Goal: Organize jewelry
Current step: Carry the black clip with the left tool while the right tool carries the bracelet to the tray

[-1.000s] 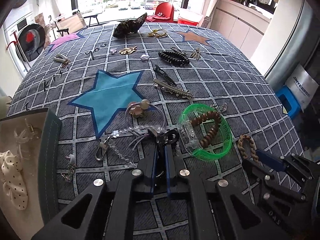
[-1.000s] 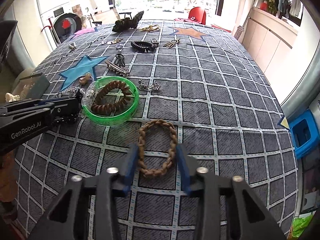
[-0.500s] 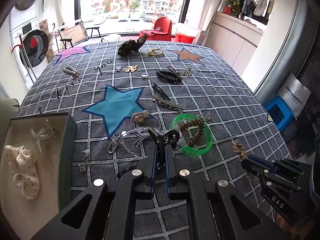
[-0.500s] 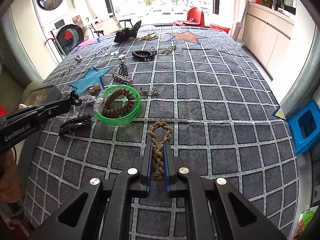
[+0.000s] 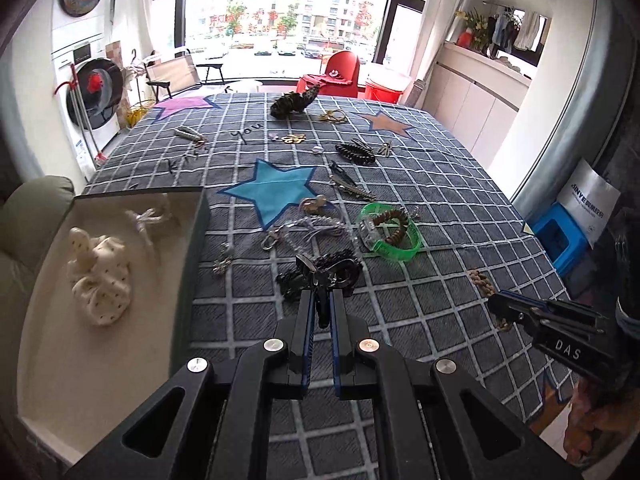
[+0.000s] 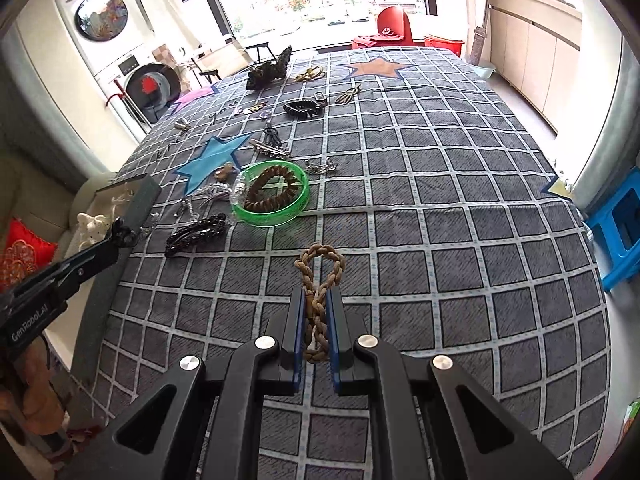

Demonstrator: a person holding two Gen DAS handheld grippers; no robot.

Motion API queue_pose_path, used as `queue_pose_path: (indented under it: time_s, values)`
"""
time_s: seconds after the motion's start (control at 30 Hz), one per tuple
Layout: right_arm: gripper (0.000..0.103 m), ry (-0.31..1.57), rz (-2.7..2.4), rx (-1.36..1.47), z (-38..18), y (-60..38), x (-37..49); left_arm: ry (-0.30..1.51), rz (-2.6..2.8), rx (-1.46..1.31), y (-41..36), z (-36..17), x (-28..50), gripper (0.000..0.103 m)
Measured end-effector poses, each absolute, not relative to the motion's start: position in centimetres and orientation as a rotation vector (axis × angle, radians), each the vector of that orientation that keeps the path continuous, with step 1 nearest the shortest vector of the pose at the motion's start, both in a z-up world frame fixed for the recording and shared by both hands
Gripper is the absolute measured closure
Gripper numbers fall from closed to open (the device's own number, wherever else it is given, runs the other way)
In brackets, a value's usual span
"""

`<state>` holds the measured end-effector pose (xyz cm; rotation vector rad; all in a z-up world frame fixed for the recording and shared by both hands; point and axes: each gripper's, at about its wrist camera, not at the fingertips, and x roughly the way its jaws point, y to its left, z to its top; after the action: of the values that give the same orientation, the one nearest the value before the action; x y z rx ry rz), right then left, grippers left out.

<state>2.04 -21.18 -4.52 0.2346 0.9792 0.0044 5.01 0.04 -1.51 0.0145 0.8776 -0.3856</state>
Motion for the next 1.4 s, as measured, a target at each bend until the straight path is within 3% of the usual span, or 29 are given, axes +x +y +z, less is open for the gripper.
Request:
queue_pose_path:
  time_s: [0.9,1.4]
  values:
    - [0.092,0.960,0.337,0.089,-0.5,-4.3,4.7,0.839,-0.137,-0.108,15.5,-2.5,1.9,0.094]
    - [0.092,1.108,0.496,0.018,-4.2,6.4,10.7,0.914,-0.008,-0.151,21.3,-6.1,6.0,0.094]
